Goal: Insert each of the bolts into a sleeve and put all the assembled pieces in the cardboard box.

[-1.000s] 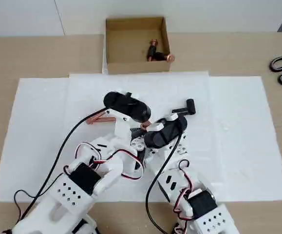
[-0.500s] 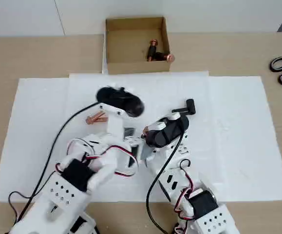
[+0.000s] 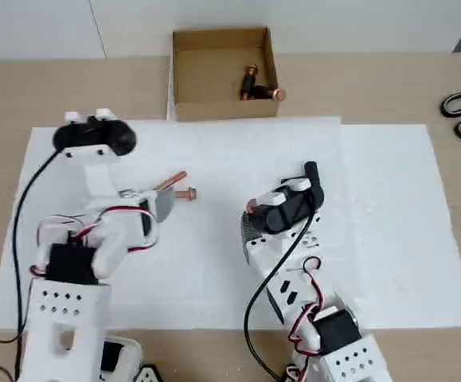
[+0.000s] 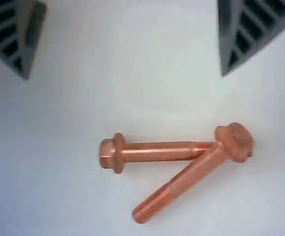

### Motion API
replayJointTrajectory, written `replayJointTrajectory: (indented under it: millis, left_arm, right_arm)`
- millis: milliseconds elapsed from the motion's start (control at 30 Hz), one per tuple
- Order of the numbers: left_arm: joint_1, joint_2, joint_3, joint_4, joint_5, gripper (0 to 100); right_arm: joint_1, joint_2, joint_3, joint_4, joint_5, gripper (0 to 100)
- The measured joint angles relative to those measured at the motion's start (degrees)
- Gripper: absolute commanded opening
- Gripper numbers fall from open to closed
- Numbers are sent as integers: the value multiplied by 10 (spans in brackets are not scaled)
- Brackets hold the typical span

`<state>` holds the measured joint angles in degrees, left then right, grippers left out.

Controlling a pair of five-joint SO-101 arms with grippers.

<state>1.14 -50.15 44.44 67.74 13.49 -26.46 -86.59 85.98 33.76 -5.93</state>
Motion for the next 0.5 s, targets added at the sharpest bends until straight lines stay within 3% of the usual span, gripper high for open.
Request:
replayJointTrajectory:
  millis: [233,367,500]
  left_arm:
    - [-88,0,-1,4,-33,236]
    - [-98,0,-1,4,-34,236]
    - [-100,0,-1,4,-33,236]
  right_arm:
    - [66,0,-45,91,4,3]
    - [76,20,-132,149,41,3]
    - [91,115,-225,142,62,3]
